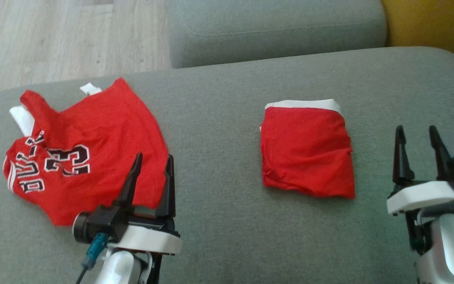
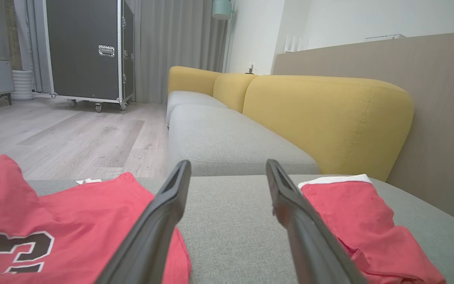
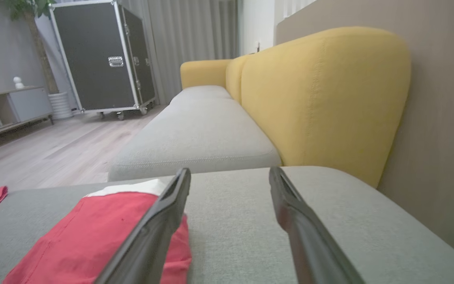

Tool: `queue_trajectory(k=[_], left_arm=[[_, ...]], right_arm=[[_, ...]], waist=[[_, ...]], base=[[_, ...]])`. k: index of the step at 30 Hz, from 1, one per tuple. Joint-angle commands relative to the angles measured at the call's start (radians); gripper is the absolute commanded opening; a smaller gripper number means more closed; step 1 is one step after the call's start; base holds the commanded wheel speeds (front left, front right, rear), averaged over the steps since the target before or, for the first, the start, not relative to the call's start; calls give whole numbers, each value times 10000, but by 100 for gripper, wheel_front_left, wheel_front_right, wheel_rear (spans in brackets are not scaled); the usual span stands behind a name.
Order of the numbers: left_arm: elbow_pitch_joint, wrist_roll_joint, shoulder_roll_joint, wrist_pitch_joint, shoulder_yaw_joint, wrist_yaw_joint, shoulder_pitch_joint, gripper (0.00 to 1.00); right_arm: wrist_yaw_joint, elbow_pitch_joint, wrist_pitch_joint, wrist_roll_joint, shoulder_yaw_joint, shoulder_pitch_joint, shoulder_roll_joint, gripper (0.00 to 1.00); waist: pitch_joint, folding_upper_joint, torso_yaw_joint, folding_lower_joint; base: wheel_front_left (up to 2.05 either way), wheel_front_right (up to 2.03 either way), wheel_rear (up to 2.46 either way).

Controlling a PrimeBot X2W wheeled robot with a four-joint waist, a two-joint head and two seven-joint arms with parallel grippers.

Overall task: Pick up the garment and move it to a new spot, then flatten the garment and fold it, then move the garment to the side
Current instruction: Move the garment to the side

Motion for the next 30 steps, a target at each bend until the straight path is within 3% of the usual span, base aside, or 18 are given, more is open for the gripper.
queue_trajectory(k=[1, 12, 26, 27, 28, 30], left_arm=[[-271, -19, 39, -51, 244, -15, -571, 100], [-169, -67, 39, -51, -155, -44, -1116, 100], [-115, -128, 39, -51, -333, -3, -1429, 100], [-111, -127, 39, -51, -339, 9, -1436, 100], [-111, -128, 39, -51, -349, 23, -1443, 100], [-105, -127, 39, -51, -353, 54, -1442, 100]], right_arm=[[37, -228, 187, -65, 356, -649, 23, 100], [37, 2367, 1523, 53, -114, -2315, 260, 100], [37, 5984, 1660, -629, -872, -3566, 393, 100], [37, 6146, 1542, -615, -815, -3641, 394, 60], [37, 6271, 1369, -616, -710, -3712, 395, 0], [37, 6440, 1021, -790, -433, -3832, 396, 0]], waist=[[217, 0, 206, 0], [1239, 0, 1206, 0], [1706, 0, 1745, 0], [1711, 0, 1737, 0], [1711, 0, 1722, 0], [1675, 0, 1657, 0]], base=[[0, 0, 0], [0, 0, 0], [0, 0, 0], [0, 0, 0], [0, 0, 0], [0, 0, 0]])
